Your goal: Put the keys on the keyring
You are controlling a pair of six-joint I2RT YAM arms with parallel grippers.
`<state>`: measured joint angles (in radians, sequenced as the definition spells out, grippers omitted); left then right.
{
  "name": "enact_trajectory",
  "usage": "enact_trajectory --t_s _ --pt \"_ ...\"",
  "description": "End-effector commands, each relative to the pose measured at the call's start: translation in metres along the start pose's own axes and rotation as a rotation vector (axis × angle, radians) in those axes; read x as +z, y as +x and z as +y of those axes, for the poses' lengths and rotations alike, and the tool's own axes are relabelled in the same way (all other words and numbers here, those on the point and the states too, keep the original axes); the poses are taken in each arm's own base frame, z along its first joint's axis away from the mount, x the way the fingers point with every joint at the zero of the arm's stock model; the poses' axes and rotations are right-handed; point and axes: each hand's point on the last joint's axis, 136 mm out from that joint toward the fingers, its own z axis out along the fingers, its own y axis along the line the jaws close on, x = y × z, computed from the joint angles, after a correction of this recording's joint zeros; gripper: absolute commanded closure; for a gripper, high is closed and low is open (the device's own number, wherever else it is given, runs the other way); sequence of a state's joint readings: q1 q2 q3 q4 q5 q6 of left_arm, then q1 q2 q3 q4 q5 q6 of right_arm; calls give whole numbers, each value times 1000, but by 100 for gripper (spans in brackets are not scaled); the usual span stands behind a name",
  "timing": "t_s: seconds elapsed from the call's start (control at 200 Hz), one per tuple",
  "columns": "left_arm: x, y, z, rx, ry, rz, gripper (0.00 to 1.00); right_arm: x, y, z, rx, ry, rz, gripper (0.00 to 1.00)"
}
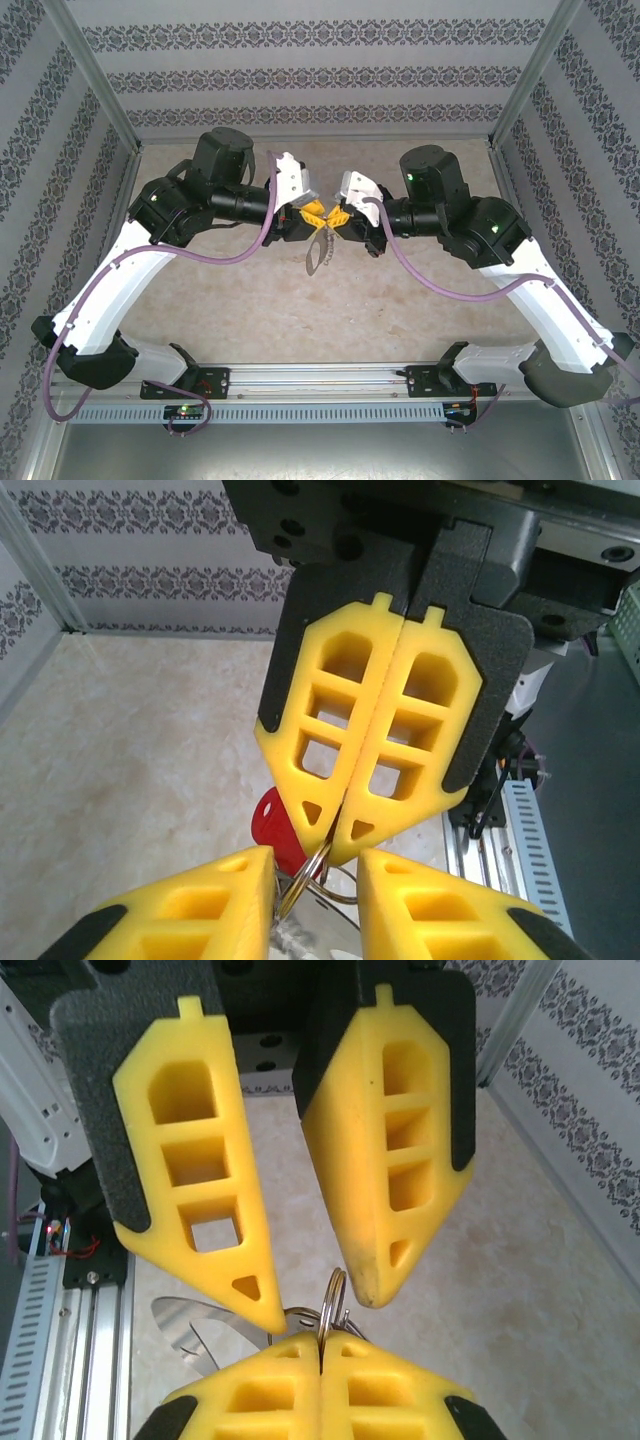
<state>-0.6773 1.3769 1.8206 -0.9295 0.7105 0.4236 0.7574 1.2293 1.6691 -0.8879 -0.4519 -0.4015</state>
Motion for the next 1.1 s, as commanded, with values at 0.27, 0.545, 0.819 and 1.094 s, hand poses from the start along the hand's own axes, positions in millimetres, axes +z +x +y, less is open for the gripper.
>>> enact_trajectory --t_s 0.27,0.545,0.819,1.094 --pt "1 6 -12 58 6 69 89 -12 -13 9 -64 -20 -27 100" --pt "5 5 -15 81 2 76 83 -15 -17 14 -49 -37 -65 100" --pt "0 -9 -25 99 28 5 100 -19 -20 16 -40 -36 -90 100" --pt "-9 -27 -29 95 33 -102 100 -23 -16 15 8 3 -124 70"
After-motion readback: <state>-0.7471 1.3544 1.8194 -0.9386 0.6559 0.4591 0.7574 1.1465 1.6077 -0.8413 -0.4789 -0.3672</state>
